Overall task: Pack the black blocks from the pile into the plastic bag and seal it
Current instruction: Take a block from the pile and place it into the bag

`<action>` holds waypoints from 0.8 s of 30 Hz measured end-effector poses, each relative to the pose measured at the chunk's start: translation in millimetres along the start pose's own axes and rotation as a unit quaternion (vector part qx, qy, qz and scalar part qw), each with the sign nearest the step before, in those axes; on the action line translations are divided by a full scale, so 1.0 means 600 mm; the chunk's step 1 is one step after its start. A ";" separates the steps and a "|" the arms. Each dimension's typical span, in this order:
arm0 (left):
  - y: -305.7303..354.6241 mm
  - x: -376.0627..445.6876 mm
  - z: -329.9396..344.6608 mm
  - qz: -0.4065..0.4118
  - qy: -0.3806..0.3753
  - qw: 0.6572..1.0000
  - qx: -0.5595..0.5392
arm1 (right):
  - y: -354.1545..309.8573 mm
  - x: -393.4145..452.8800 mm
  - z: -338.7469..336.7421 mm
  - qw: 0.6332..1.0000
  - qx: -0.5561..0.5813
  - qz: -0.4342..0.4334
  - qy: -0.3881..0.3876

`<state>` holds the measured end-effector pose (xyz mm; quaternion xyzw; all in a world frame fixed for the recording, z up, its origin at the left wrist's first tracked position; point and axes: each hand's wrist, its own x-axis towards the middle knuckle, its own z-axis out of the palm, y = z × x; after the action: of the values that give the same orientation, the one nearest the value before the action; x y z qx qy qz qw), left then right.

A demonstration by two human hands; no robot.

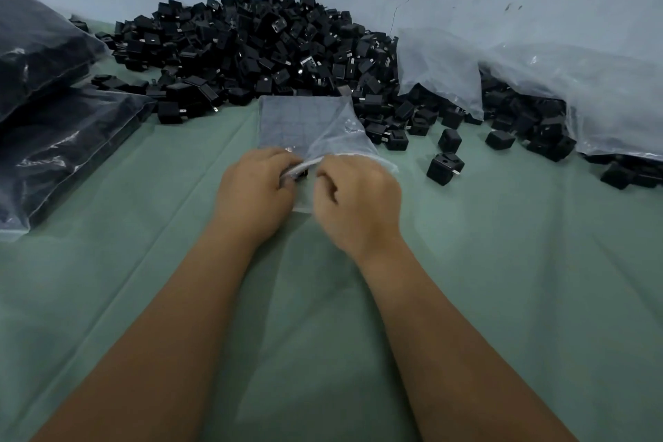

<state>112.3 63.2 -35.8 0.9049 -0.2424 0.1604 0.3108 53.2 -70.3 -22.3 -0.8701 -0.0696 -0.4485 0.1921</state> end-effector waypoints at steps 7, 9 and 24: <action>0.014 -0.006 -0.006 0.035 -0.022 0.998 0.044 | 0.141 0.007 -0.057 0.951 -0.103 0.291 0.024; 0.018 -0.005 -0.005 0.049 -0.053 0.997 0.039 | 0.171 -0.002 -0.057 0.919 -0.111 0.375 -0.050; 0.042 0.020 0.008 -0.149 0.034 0.982 -0.112 | 0.000 -0.006 -0.024 0.925 0.299 0.232 -0.022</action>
<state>109.3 38.7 -21.7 0.8846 -0.1107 0.1145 0.4382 40.1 -75.6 -17.6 -0.7741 -0.0010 -0.3302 0.5401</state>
